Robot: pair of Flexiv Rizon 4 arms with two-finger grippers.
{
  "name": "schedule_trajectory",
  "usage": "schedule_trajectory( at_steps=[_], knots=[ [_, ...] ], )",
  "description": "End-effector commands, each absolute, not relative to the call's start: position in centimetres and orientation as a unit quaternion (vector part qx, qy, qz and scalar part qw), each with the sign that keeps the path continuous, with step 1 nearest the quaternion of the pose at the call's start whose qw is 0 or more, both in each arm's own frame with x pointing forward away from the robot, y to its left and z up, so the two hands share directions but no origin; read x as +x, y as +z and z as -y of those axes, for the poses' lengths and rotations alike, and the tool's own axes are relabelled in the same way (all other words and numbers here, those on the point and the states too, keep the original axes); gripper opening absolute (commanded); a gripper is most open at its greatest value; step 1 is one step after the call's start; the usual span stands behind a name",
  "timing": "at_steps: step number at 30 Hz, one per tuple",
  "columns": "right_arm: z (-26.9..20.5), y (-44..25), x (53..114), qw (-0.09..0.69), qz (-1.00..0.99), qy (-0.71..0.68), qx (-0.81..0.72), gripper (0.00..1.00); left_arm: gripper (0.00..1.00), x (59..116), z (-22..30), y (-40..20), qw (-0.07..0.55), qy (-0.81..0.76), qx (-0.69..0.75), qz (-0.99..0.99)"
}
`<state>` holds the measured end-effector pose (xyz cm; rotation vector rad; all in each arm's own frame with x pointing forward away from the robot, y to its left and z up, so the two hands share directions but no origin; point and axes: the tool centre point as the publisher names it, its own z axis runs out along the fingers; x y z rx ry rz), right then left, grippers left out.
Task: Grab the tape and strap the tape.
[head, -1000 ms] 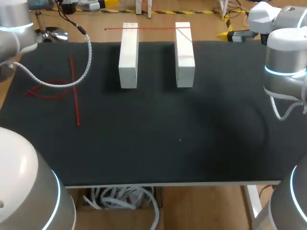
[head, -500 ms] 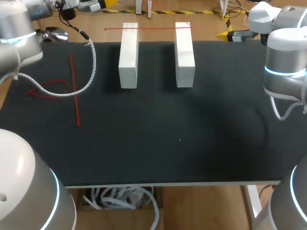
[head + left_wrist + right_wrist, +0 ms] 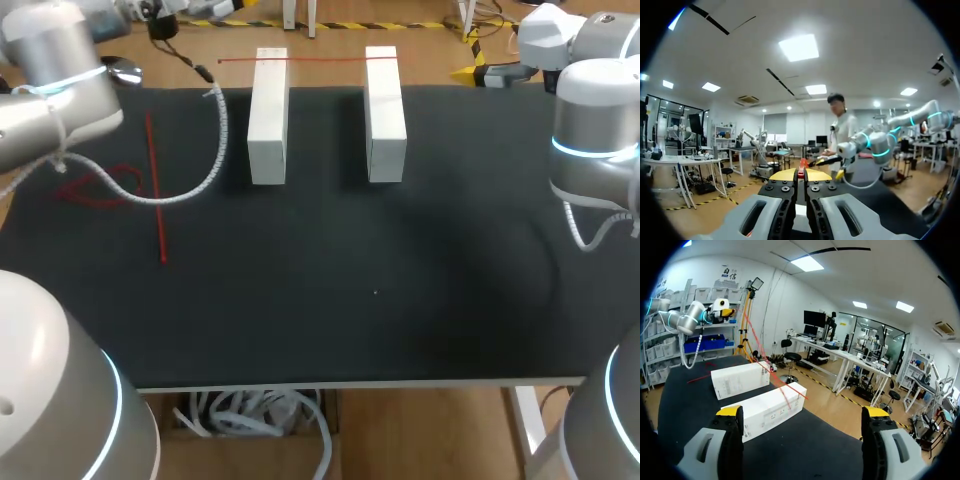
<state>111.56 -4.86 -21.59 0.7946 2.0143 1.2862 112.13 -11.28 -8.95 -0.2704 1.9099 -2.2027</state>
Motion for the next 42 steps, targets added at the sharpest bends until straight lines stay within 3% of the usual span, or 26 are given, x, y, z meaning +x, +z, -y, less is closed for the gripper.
schedule_trajectory(
  at_steps=[1, 6, 23, 42],
  knots=[
    [4.9, -21.6, 111.5, 0.307, -0.761, 0.487, 0.3, 1.0, 0.0, 113.1, 13.7, -8.5, 0.041, -0.754, -0.008, -0.655],
    [4.9, -21.6, 111.5, 0.307, -0.761, 0.487, 0.3, 1.0, 0.0, 113.4, 15.1, -8.1, 0.0, -0.753, 0.044, -0.657],
    [4.9, -21.6, 111.5, 0.307, -0.761, 0.487, 0.3, 1.0, 0.0, 112.9, 16.6, -7.9, 0.022, -0.759, 0.04, -0.65],
    [4.9, -21.6, 111.5, 0.307, -0.761, 0.487, 0.3, 1.0, 0.0, 111.7, 17.4, -8.6, 0.004, -0.759, 0.029, -0.65]
  ],
)
